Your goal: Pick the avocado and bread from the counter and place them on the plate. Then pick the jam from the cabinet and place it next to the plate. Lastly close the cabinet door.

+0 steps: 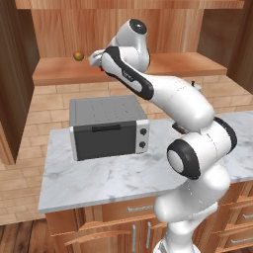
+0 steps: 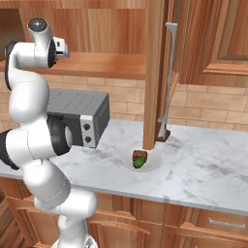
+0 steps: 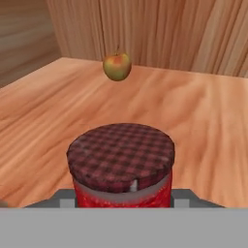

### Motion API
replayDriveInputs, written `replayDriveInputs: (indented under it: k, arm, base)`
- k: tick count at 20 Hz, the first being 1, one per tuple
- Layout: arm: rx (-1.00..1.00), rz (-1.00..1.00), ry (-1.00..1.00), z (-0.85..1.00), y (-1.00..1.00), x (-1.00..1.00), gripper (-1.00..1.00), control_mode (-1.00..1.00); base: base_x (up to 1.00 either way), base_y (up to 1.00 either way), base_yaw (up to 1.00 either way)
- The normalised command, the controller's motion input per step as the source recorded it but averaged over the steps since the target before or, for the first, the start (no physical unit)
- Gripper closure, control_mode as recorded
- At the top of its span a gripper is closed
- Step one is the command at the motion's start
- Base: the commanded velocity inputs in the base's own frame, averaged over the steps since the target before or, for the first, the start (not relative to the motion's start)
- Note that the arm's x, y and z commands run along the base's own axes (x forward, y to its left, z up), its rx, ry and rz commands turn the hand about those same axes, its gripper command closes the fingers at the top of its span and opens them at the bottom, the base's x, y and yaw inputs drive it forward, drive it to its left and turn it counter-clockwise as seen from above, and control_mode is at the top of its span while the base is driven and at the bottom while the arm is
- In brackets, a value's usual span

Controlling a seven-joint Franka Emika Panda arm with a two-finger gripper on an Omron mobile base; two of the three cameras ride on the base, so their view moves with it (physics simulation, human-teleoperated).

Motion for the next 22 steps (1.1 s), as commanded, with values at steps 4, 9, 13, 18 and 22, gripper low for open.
replayDriveInputs:
  k: [4,9,13,18,22]
  arm:
    - [0.00,0.00,-0.05,0.00,-0.29,-0.96,1.00,-1.00]
    - [0.00,-0.05,-0.03,0.00,-0.43,-1.00,1.00,-1.00]
    - [0.00,-0.09,-0.02,0.00,-0.54,-1.00,1.00,-1.00]
    - [0.00,-0.09,0.00,0.00,-0.53,-1.00,1.00,-1.00]
    - [0.00,-0.06,0.00,0.00,-0.44,-0.93,1.00,-1.00]
  base:
    - [0.00,0.00,0.00]
    - [0.00,0.00,0.00]
    - [0.00,0.00,0.00]
    - [0.00,0.00,0.00]
    - [0.00,0.00,0.00]
